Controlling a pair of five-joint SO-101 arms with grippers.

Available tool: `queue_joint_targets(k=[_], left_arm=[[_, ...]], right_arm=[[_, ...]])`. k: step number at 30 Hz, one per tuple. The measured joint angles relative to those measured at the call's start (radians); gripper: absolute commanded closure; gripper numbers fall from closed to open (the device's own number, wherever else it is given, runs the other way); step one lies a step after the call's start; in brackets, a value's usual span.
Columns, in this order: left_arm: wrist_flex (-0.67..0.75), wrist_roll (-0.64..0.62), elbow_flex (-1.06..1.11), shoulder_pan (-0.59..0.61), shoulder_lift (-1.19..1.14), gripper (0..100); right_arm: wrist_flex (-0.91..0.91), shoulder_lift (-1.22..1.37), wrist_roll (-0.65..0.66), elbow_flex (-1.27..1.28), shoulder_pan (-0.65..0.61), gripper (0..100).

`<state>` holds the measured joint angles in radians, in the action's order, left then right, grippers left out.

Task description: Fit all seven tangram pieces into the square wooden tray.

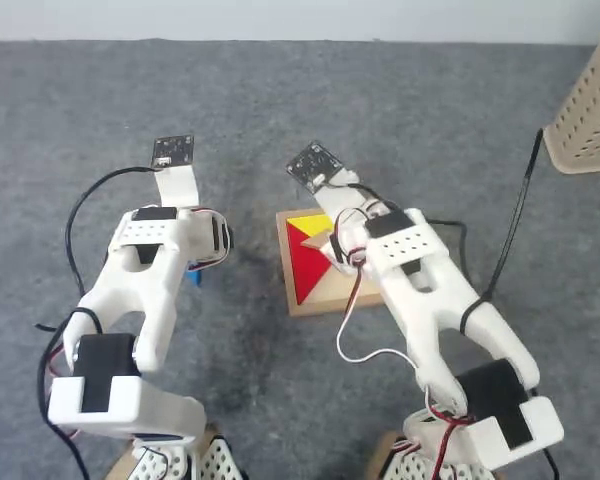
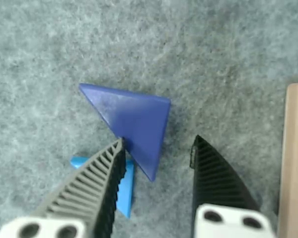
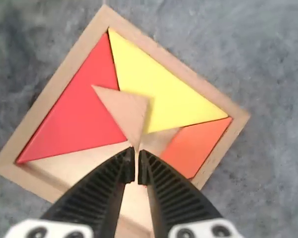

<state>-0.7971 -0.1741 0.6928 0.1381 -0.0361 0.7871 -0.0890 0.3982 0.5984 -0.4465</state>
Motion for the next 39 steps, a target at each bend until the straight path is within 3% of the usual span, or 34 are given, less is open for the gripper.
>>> queue_joint_targets(k=[21,33,39], left_arm=[[0.0,0.0,0.0,0.0,0.0,79],[0.0,0.0,0.0,0.0,0.0,79],[0.0,0.0,0.0,0.0,0.0,79]], right_arm=[[-0.046,0.13,0.0,-0.023,-0.071,99.2],[0.008,0.239,0.002,-0.218,0.063,99.2],[0.06,0.239,0.0,-0.292,0.072,99.2]])
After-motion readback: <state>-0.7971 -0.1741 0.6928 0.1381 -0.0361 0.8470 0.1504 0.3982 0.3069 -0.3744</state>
